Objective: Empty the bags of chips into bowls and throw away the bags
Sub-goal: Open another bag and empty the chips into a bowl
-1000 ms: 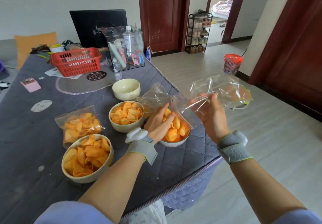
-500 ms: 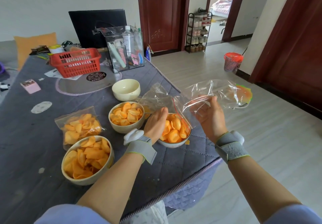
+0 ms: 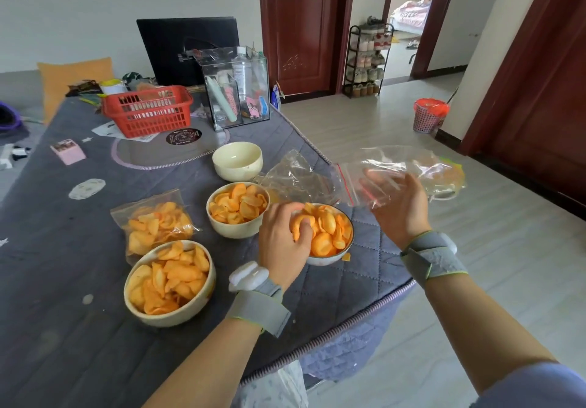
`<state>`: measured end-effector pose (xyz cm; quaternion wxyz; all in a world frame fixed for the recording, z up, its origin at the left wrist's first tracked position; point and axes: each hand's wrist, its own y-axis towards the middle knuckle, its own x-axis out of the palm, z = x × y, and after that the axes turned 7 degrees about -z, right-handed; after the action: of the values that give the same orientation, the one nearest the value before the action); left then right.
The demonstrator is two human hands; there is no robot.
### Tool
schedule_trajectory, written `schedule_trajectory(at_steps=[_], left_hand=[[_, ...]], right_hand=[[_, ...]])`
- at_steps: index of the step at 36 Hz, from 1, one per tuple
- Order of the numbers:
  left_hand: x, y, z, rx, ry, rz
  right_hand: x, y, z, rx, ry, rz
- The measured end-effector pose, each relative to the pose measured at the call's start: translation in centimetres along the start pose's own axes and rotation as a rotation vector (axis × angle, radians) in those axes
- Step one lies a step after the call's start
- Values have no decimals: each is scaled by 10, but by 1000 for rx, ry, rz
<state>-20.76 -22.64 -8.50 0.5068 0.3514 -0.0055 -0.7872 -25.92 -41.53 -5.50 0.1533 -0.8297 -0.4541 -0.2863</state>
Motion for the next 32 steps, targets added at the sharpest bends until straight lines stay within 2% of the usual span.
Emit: schedule_trajectory(at_steps=[7, 9, 13, 18, 22, 24, 27, 30, 32], left_hand=[[-1, -23, -16, -265, -43, -8], [-1, -28, -23, -300, 9, -48], [-1, -40, -41, -298, 173, -100], [2, -44, -59, -219, 394, -120], [4, -43, -61, -220, 419, -166], [4, -42, -62, -231, 411, -211], [4, -43, -65, -221, 433, -220], [5, -43, -66, -206, 439, -203], [6, -44, -65, -197, 443, -198]], right_hand=[[41, 31, 11, 140, -166, -38], [57, 35, 15, 139, -216, -38], [74, 50, 25, 231, -144, -6], [71, 57, 25, 437, -616, 2], [50, 66, 25, 268, -827, 193], [36, 69, 24, 244, -986, 270], [26, 65, 22, 221, -1245, 254], [29, 58, 22, -15, -1407, 284], [38, 58, 25, -111, -1434, 121]])
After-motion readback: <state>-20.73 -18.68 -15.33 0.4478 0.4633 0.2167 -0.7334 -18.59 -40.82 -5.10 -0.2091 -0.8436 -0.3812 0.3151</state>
